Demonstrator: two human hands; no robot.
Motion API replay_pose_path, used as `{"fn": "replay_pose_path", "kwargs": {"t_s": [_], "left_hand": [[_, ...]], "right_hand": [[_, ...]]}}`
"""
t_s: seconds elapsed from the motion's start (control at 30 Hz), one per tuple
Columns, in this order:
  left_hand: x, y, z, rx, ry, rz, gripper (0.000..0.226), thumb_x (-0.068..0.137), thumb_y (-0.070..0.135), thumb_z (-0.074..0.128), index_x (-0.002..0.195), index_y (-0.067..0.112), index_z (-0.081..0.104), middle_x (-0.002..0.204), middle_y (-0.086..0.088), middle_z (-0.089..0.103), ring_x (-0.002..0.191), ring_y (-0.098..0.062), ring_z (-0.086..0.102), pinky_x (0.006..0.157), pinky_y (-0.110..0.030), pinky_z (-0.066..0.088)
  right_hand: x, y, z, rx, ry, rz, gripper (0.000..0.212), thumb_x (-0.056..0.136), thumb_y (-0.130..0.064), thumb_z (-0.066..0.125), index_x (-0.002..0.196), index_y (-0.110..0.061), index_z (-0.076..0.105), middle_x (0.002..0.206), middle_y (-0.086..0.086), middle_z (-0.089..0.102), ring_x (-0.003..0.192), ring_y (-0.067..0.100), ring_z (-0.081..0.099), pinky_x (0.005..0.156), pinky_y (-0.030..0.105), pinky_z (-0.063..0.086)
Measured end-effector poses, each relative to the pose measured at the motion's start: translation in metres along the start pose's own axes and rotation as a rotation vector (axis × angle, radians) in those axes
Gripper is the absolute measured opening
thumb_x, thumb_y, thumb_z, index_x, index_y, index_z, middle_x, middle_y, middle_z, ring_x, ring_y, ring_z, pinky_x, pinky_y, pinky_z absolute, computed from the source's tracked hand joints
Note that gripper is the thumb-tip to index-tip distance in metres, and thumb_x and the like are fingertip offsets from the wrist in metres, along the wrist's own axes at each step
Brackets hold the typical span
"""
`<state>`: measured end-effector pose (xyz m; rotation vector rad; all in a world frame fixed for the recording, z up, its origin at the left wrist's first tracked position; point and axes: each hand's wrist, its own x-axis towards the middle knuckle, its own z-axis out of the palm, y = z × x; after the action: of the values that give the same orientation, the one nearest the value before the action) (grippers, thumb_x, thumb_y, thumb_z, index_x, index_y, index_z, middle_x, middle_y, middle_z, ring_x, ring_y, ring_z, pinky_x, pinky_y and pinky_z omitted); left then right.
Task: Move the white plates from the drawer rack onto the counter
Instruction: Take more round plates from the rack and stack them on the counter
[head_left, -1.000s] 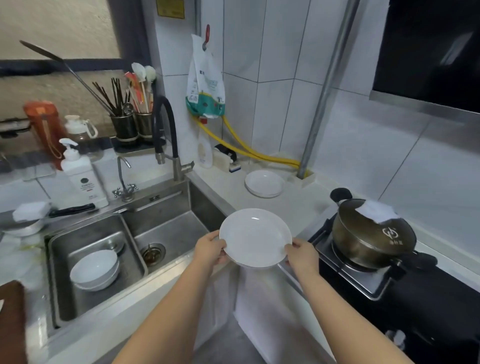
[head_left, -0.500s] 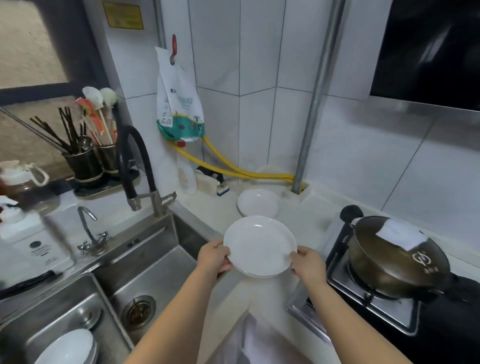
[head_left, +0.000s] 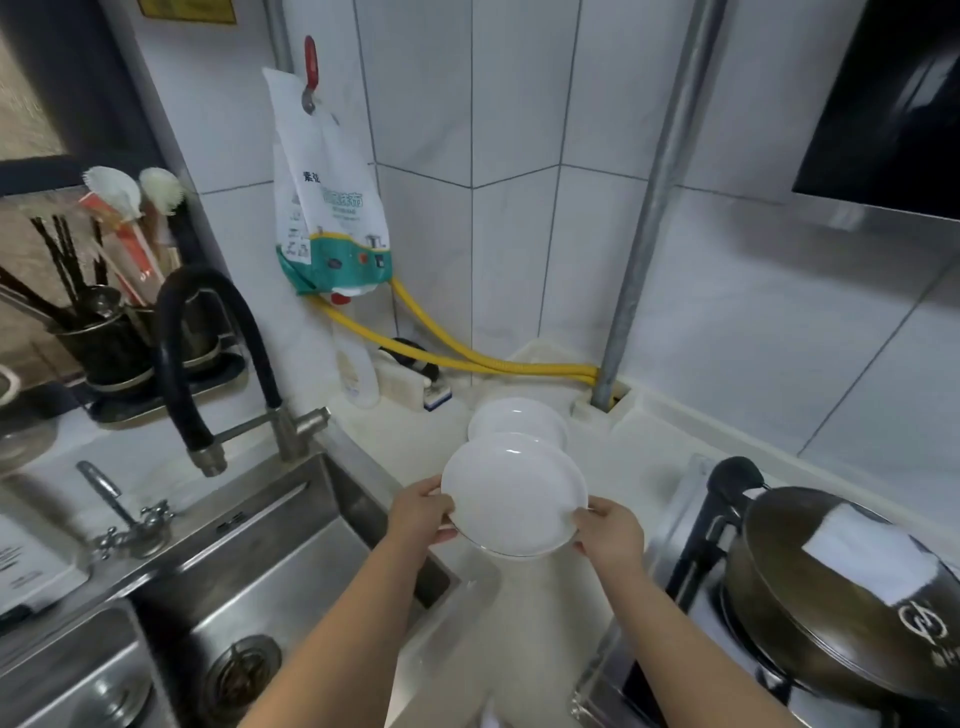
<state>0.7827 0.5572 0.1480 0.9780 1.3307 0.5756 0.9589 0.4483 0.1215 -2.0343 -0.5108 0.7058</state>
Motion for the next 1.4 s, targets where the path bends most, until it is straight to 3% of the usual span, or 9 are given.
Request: {"fn": "replay_pose_path", "kwargs": {"t_s": [0.23, 0.37, 0.6, 0.8, 0.9, 1.03, 1.17, 1.33, 1.4], "left_hand": [[0.032, 0.01, 0.022, -0.039, 0.058, -0.027, 0.049, 0.086, -0.012, 0.049, 0.131, 0.006, 0.056, 0.113, -0.015, 0.064, 0.089, -0.029, 0.062, 0.076, -0.037, 0.055], [0.058, 0.016, 0.028, -0.064, 0.039, -0.03, 0.05, 0.084, -0.013, 0.048, 0.13, 0.004, 0.057, 0.106, -0.013, 0.063, 0.087, -0.031, 0.063, 0.066, -0.031, 0.055], [0.115, 0.033, 0.035, -0.045, -0.018, -0.045, 0.051, 0.082, -0.016, 0.049, 0.129, 0.005, 0.057, 0.105, -0.014, 0.062, 0.089, -0.032, 0.062, 0.073, -0.037, 0.056], [0.155, 0.044, 0.043, 0.0, -0.065, -0.054, 0.052, 0.083, -0.014, 0.05, 0.13, 0.008, 0.056, 0.111, -0.014, 0.062, 0.087, -0.028, 0.063, 0.072, -0.035, 0.056], [0.175, 0.043, 0.046, 0.036, -0.079, -0.055, 0.054, 0.083, -0.011, 0.052, 0.132, 0.011, 0.055, 0.109, -0.012, 0.062, 0.092, -0.028, 0.063, 0.073, -0.035, 0.057], [0.19, 0.041, 0.051, 0.065, -0.083, -0.061, 0.055, 0.085, -0.009, 0.054, 0.136, 0.013, 0.051, 0.109, -0.009, 0.057, 0.093, -0.028, 0.061, 0.071, -0.034, 0.055], [0.208, 0.041, 0.057, 0.109, -0.103, -0.042, 0.056, 0.085, -0.009, 0.051, 0.136, 0.016, 0.052, 0.112, -0.014, 0.061, 0.086, -0.027, 0.063, 0.065, -0.03, 0.055], [0.217, 0.037, 0.063, 0.168, -0.094, -0.003, 0.058, 0.086, -0.006, 0.051, 0.139, 0.017, 0.049, 0.116, -0.02, 0.062, 0.086, -0.027, 0.062, 0.064, -0.029, 0.054], [0.219, 0.033, 0.063, 0.189, -0.088, 0.007, 0.059, 0.084, -0.004, 0.051, 0.138, 0.02, 0.05, 0.114, -0.021, 0.062, 0.088, -0.028, 0.063, 0.063, -0.028, 0.056]], "right_hand": [[0.049, -0.012, 0.005, -0.017, -0.034, -0.041, 0.019, 0.071, -0.01, 0.051, 0.052, -0.013, 0.054, 0.051, 0.004, 0.049, 0.055, 0.021, 0.042, 0.058, 0.029, 0.036], [0.077, -0.019, 0.015, -0.018, -0.024, 0.008, 0.016, 0.068, -0.015, 0.048, 0.058, -0.008, 0.058, 0.056, 0.006, 0.054, 0.058, 0.022, 0.047, 0.06, 0.031, 0.042], [0.116, -0.031, 0.034, -0.006, 0.013, 0.05, 0.027, 0.069, -0.006, 0.043, 0.044, -0.016, 0.04, 0.05, 0.003, 0.039, 0.059, 0.022, 0.036, 0.061, 0.029, 0.036], [0.142, -0.037, 0.049, 0.01, 0.033, 0.15, 0.02, 0.074, -0.005, 0.044, 0.072, 0.0, 0.063, 0.066, 0.018, 0.057, 0.062, 0.033, 0.051, 0.078, 0.042, 0.056], [0.153, -0.039, 0.055, 0.033, 0.024, 0.172, 0.026, 0.077, -0.002, 0.043, 0.065, -0.011, 0.064, 0.065, 0.008, 0.059, 0.064, 0.024, 0.054, 0.08, 0.038, 0.055], [0.164, -0.04, 0.061, 0.072, 0.01, 0.184, 0.032, 0.082, -0.002, 0.046, 0.064, -0.02, 0.065, 0.067, 0.004, 0.061, 0.091, 0.039, 0.066, 0.091, 0.052, 0.053], [0.176, -0.038, 0.067, 0.11, 0.039, 0.199, 0.042, 0.083, -0.001, 0.045, 0.056, -0.03, 0.061, 0.068, 0.002, 0.062, 0.098, 0.041, 0.064, 0.091, 0.054, 0.052], [0.179, -0.037, 0.07, 0.106, 0.054, 0.196, 0.024, 0.083, -0.005, 0.047, 0.076, -0.011, 0.068, 0.101, 0.03, 0.066, 0.101, 0.046, 0.061, 0.09, 0.057, 0.051], [0.18, -0.033, 0.07, 0.105, 0.059, 0.202, 0.023, 0.084, -0.003, 0.045, 0.082, -0.008, 0.068, 0.097, 0.031, 0.066, 0.101, 0.047, 0.061, 0.091, 0.056, 0.051]]}}
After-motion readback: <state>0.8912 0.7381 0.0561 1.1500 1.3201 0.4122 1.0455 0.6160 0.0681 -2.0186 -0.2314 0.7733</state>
